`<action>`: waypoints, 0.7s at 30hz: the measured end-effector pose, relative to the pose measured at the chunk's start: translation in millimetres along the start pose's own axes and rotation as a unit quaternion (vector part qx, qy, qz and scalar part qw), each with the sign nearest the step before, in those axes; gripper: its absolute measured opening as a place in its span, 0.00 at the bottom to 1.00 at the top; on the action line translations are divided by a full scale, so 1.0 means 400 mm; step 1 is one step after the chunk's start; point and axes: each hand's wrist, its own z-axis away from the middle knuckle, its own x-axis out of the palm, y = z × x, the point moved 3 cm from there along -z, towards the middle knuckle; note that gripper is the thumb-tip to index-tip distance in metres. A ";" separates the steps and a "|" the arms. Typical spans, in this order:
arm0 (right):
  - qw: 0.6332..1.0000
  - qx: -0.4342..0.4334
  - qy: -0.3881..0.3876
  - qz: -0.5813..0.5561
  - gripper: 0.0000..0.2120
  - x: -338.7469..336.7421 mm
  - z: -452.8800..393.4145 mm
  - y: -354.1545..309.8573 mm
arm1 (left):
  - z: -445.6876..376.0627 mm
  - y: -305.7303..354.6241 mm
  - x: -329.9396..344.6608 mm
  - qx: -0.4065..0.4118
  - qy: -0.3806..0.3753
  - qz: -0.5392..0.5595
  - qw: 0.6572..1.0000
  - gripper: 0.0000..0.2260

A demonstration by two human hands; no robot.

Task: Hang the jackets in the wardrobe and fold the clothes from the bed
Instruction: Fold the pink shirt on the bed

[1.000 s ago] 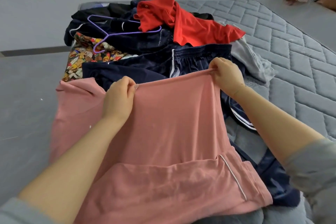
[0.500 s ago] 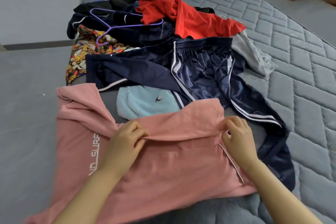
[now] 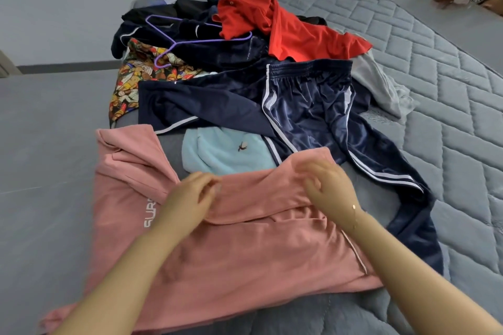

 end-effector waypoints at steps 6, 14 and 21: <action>0.992 0.075 -0.084 0.050 0.22 -0.001 -0.150 0.096 | -0.136 -0.072 -0.008 -0.085 -0.110 -0.055 0.989 0.08; 0.992 0.106 -0.047 -0.043 0.09 0.024 -0.141 0.174 | -0.155 -0.105 0.006 -0.041 -0.271 -0.066 0.959 0.05; 0.995 0.100 0.014 0.003 0.08 -0.003 -0.151 0.207 | -0.193 -0.104 -0.026 -0.103 -0.075 -0.091 0.988 0.06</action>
